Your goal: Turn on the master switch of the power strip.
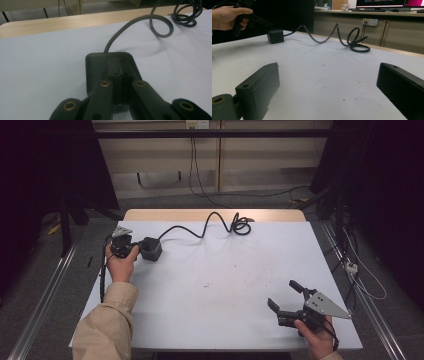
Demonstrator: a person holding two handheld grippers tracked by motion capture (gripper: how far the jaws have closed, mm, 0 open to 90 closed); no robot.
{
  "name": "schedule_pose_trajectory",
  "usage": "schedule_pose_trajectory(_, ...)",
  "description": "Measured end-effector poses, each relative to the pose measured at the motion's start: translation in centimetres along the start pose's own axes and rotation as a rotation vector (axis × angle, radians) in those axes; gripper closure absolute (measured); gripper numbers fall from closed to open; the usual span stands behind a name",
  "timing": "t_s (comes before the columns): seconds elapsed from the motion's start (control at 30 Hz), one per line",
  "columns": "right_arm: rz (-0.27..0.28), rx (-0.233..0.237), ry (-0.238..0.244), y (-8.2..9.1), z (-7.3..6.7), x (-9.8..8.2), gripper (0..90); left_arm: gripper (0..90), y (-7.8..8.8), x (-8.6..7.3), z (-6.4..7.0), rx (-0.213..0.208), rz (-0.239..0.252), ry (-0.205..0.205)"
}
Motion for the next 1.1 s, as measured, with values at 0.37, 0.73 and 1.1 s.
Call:
schedule_pose_trajectory(0.37,-0.001,0.003,0.0,0.04,-0.06,0.0,4.0,90.0,-0.04,-0.06,0.09,0.008,-0.006,-0.007)
schedule_pose_trajectory(0.73,0.0,0.004,0.002,0.05,-0.07,0.01,4.0,90.0,-0.07,-0.1,0.15,0.023,-0.004,-0.02)
schedule_pose_trajectory(1.1,0.002,0.007,0.002,0.07,-0.1,0.05,4.1,90.0,-0.06,-0.14,0.17,0.027,-0.006,-0.016)
Point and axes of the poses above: each handheld gripper's, and its own axes: y roughly backward along the jaws, x roughly out of its top, z roughly to its right, the point moved 9 cm from there along -y, roughly forward along the jaws, and after that the axes turned 11 degrees about -x, right-handed, at the moved point
